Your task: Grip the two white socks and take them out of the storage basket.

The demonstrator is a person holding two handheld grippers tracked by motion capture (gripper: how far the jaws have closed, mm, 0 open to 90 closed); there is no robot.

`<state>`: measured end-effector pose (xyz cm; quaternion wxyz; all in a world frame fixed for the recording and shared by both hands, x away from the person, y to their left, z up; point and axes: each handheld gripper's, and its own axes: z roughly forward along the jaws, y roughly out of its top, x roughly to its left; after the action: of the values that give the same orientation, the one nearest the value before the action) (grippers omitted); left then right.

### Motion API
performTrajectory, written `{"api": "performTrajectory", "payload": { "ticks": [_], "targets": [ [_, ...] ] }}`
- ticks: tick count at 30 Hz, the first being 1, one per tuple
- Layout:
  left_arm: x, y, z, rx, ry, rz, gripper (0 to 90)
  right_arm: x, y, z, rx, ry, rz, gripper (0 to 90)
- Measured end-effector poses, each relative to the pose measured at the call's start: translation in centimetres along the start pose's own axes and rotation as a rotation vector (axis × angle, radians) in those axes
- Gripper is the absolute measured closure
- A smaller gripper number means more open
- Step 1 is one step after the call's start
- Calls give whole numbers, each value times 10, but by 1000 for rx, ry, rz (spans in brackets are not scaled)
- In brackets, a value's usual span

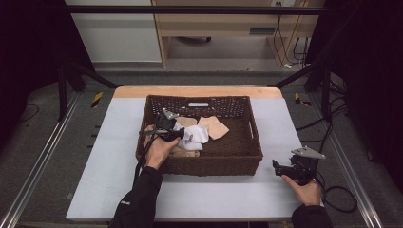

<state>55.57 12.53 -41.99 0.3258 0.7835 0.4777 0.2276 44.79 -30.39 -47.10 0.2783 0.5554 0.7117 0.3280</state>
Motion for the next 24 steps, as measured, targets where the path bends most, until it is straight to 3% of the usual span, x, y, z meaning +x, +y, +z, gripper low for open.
{"api": "performTrajectory", "payload": {
  "ticks": [6,11,14,16,17,24],
  "targets": [
    [3,0,-2,13,-2,-20,775,0,0,0,4,-2,-1,85],
    [5,1,-6,-24,-4,-37,832,0,0,0,1,0,-4,85],
    [9,2,-12,-82,-16,-63,839,0,0,-1,-3,-1,3,85],
    [11,4,-19,-165,-40,-93,843,0,0,0,-1,-2,2,85],
    [11,4,-19,-165,-40,-93,844,0,0,0,-1,-2,2,85],
    [15,11,-41,-335,-52,-114,845,-1,0,0,-2,-1,7,85]
  ]
}}
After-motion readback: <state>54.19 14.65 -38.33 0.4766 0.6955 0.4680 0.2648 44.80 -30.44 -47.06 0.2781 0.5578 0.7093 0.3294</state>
